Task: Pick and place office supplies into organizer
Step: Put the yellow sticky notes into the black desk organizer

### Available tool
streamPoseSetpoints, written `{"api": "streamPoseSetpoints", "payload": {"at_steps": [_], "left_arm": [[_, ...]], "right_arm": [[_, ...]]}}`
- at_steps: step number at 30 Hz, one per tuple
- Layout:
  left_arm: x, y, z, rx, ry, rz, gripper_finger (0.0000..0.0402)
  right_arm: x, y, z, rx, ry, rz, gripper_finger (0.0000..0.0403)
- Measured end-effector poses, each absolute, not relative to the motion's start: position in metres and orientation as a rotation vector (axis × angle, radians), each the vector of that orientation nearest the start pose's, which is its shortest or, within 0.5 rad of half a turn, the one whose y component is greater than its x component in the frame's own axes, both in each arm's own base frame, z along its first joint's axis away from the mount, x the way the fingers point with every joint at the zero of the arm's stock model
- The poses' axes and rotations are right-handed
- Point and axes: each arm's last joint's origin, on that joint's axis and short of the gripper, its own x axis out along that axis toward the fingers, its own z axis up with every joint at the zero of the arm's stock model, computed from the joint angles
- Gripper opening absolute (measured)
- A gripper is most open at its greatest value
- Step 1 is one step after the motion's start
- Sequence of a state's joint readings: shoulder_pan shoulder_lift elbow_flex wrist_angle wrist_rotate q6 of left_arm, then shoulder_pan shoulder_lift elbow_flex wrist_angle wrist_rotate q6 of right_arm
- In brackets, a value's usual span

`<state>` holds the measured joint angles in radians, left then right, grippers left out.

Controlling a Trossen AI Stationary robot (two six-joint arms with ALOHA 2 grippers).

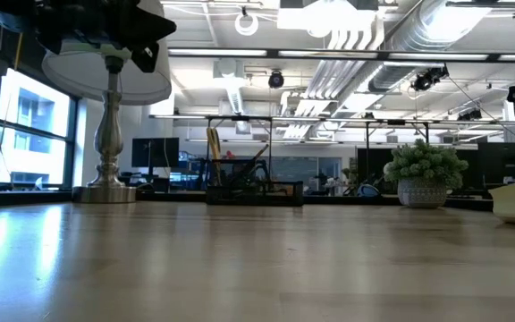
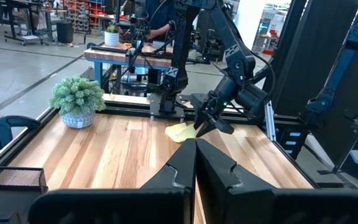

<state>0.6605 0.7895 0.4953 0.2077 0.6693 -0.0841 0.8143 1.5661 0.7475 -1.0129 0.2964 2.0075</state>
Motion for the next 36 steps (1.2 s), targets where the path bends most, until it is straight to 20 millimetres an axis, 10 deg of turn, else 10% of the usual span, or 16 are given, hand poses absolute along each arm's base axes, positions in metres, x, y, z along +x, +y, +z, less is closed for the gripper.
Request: {"api": "streamPoseSetpoints", "payload": {"at_steps": [24,36], "left_arm": [[0.1501,0.0939,0.2698,-0.135,0.066,-0.006,0.0001],[0.1501,0.0939,0.2695,-0.137,0.068,-0.006,0.0001]], "right_arm": [[0.1507,0.1441,0.1372,0.57,1.078,-1.028,0.0123],[0.1507,0.1448,0.1369,0.553,1.111,-1.004,0.0035]]}}
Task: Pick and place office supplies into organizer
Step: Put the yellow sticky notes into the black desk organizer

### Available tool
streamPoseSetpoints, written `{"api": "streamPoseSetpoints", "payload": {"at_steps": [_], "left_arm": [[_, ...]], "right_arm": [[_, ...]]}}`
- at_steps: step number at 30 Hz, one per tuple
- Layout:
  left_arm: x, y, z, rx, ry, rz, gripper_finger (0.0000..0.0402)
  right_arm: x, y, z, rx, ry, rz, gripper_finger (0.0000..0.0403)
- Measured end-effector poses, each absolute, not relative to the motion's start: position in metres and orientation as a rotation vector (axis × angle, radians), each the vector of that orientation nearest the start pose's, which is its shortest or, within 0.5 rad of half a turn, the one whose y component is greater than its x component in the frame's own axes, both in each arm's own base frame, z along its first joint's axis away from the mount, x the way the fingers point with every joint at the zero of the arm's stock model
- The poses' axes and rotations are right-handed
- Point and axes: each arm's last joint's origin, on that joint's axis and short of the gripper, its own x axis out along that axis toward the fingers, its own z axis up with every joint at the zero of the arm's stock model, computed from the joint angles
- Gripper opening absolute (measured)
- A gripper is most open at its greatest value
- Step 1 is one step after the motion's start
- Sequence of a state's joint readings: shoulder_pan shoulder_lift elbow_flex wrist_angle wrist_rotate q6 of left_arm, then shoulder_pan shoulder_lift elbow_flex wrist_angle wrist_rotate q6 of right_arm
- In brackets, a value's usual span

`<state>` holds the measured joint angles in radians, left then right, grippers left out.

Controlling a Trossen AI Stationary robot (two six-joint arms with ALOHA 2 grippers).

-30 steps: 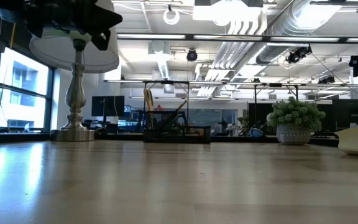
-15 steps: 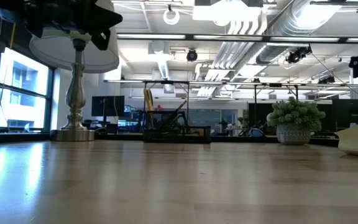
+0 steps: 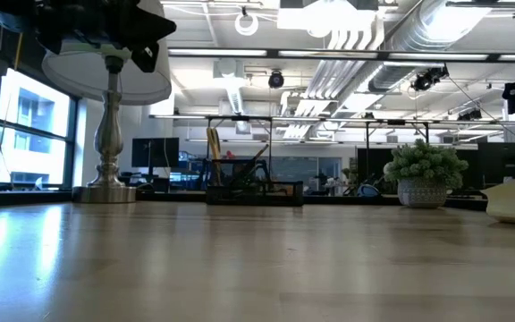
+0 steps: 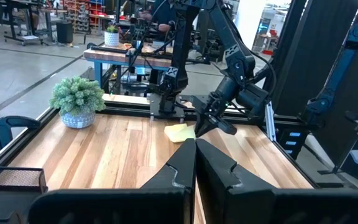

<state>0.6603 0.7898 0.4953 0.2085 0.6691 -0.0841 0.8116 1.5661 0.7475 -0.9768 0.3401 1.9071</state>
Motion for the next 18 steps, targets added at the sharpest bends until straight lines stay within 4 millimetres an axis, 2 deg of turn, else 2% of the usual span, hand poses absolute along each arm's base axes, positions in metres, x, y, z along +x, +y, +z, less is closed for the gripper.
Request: {"api": "streamPoseSetpoints", "payload": {"at_steps": [5,18], "left_arm": [[0.15,0.094,0.269,-0.137,0.068,0.009,0.0001],[0.15,0.095,0.269,-0.137,0.069,0.021,0.0001]], "right_arm": [[0.154,0.144,0.139,0.545,1.159,-0.981,0.0003],[0.19,0.132,0.166,0.458,1.158,-0.928,0.0001]]}}
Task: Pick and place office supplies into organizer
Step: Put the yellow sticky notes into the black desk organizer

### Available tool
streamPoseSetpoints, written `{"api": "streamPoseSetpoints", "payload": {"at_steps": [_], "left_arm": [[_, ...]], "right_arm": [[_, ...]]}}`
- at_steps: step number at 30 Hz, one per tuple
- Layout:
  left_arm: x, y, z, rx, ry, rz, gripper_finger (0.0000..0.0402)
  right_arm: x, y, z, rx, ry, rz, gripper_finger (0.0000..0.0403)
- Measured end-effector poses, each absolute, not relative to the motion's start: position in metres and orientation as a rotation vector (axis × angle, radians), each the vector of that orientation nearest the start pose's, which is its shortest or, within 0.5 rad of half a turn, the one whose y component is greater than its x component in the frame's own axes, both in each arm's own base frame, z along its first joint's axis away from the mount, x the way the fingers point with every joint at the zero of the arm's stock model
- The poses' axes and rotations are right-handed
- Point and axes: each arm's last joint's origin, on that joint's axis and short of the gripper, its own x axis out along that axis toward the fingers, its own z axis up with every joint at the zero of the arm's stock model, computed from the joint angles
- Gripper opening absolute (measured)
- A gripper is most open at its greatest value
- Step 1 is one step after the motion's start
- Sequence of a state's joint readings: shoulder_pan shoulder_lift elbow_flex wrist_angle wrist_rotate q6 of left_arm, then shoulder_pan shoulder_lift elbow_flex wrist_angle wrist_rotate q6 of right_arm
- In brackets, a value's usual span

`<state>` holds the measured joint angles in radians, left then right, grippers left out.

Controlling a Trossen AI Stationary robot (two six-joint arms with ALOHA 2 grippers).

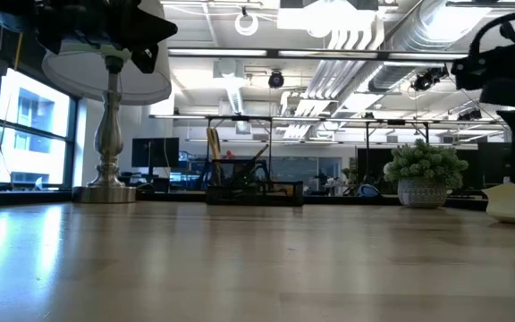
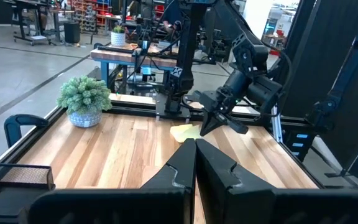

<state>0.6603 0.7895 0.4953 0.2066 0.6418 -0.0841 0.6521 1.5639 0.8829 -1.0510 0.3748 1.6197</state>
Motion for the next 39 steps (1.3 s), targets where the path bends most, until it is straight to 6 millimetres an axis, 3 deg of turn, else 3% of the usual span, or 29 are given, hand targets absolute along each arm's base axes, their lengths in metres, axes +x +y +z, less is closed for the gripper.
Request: {"api": "streamPoseSetpoints", "payload": {"at_steps": [13,20,24,29,39], "left_arm": [[0.15,0.095,0.269,-0.137,0.069,0.022,0.0001],[0.15,0.095,0.269,-0.137,0.069,0.021,0.0001],[0.15,0.095,0.269,-0.137,0.069,0.021,0.0001],[0.15,0.095,0.269,-0.137,0.069,0.021,0.0001],[0.15,0.094,0.269,-0.137,0.069,0.017,0.0001]], "right_arm": [[0.183,0.135,0.189,0.393,1.23,-1.011,0.0027],[0.17,0.14,0.192,0.365,1.166,-1.09,0.009],[0.171,0.14,0.192,0.347,1.093,-1.081,0.0129],[0.176,0.137,0.191,0.367,1.124,-1.076,0.0161],[0.178,0.138,0.19,0.381,1.088,-1.053,0.0154]]}}
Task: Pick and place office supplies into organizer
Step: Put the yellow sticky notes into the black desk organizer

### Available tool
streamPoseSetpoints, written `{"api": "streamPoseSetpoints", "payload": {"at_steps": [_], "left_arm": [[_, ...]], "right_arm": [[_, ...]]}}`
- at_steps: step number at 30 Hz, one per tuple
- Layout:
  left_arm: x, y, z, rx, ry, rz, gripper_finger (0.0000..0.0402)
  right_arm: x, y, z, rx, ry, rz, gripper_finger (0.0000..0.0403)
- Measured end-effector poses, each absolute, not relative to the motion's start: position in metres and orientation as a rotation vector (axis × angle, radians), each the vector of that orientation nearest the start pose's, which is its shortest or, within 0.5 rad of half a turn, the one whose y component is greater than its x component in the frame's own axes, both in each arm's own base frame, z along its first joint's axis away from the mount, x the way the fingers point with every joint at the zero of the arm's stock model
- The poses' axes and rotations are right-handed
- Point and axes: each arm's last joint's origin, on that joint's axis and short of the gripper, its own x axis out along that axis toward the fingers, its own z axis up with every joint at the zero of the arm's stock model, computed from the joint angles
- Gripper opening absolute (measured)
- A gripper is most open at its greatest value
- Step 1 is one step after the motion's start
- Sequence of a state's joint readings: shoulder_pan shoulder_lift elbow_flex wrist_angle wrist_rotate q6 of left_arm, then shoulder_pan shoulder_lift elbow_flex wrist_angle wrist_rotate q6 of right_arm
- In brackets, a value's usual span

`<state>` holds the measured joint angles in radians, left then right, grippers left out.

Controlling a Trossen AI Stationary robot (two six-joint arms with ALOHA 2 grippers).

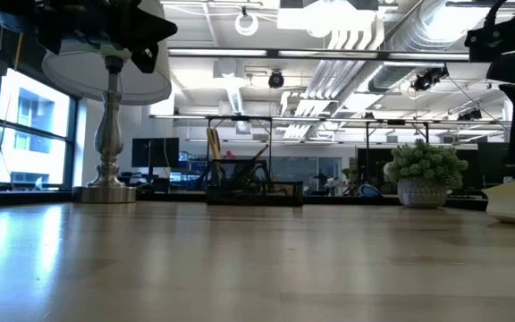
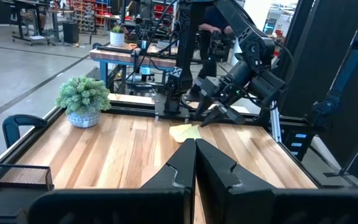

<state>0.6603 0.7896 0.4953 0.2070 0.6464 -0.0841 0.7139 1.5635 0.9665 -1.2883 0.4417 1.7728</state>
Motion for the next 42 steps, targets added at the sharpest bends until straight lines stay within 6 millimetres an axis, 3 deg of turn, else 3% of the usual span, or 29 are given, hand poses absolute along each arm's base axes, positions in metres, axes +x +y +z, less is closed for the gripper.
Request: {"api": "streamPoseSetpoints", "payload": {"at_steps": [11,23,28,35,42], "left_arm": [[0.15,0.095,0.271,-0.125,0.053,0.018,0.0001],[0.15,0.096,0.281,-0.03,-0.037,0.058,0.0001],[0.15,0.096,0.285,-0.002,-0.068,0.057,0.0001],[0.15,0.096,0.29,0.047,-0.109,0.057,0.0001],[0.149,0.095,0.291,0.06,-0.126,0.057,0.0001]], "right_arm": [[0.176,0.142,0.189,0.388,1.111,-1.034,0.0139],[0.181,0.149,0.187,0.496,1.108,-0.991,0.0165],[0.18,0.147,0.187,0.601,1.121,-1.085,0.0157],[0.178,0.142,0.189,0.589,1.023,-1.159,0.0143],[0.176,0.141,0.189,0.558,1.065,-1.163,0.0172]]}}
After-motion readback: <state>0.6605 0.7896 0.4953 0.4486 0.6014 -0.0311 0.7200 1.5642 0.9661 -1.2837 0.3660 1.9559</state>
